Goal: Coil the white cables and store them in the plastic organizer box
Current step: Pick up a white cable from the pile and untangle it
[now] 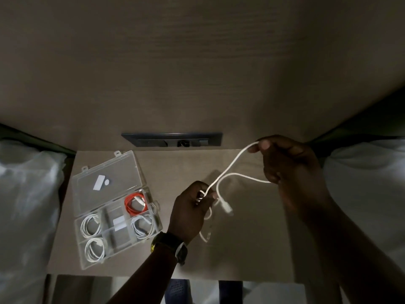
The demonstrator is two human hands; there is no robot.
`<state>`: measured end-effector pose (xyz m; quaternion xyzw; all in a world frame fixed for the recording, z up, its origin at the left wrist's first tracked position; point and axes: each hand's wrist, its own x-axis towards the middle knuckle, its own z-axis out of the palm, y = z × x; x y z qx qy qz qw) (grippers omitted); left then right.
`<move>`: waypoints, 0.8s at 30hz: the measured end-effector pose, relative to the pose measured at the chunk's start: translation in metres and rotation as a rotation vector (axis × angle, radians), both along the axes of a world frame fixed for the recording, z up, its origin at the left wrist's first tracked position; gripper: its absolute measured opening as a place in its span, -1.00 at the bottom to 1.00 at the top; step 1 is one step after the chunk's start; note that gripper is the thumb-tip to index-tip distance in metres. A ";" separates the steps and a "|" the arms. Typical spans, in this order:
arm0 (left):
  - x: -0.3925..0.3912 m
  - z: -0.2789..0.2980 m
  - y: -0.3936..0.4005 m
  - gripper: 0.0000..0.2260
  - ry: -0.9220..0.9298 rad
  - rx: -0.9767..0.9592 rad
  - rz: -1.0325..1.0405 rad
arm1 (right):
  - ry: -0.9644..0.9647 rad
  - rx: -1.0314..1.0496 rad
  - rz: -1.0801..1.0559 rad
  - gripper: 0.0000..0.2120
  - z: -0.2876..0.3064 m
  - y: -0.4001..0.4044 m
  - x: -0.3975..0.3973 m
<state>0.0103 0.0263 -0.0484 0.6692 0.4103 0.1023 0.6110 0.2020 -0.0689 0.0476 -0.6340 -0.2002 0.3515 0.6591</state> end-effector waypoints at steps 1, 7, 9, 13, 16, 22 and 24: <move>0.001 -0.001 0.000 -0.96 -0.049 -0.113 0.039 | 0.089 0.048 -0.038 -0.79 -0.002 0.003 0.001; -0.023 -0.021 0.001 -0.28 0.249 0.061 0.039 | 0.543 0.163 -0.286 -0.79 -0.016 0.003 0.014; -0.034 -0.019 -0.006 -0.20 0.265 0.062 0.043 | 0.603 0.115 -0.256 -0.83 -0.021 0.002 0.002; -0.032 0.007 -0.024 -0.35 0.073 0.223 0.066 | 0.669 0.091 -0.213 -0.88 -0.024 -0.001 -0.019; -0.015 0.029 -0.031 -0.30 -0.006 0.520 -0.176 | 0.802 0.044 -0.130 -0.84 -0.023 -0.001 -0.028; -0.003 0.024 -0.052 -0.89 0.005 0.247 -0.386 | 1.119 0.236 -0.068 -0.86 -0.017 -0.001 -0.025; -0.017 0.018 -0.054 -0.83 0.067 0.108 -0.371 | 1.067 0.323 -0.170 -0.87 -0.018 -0.001 -0.012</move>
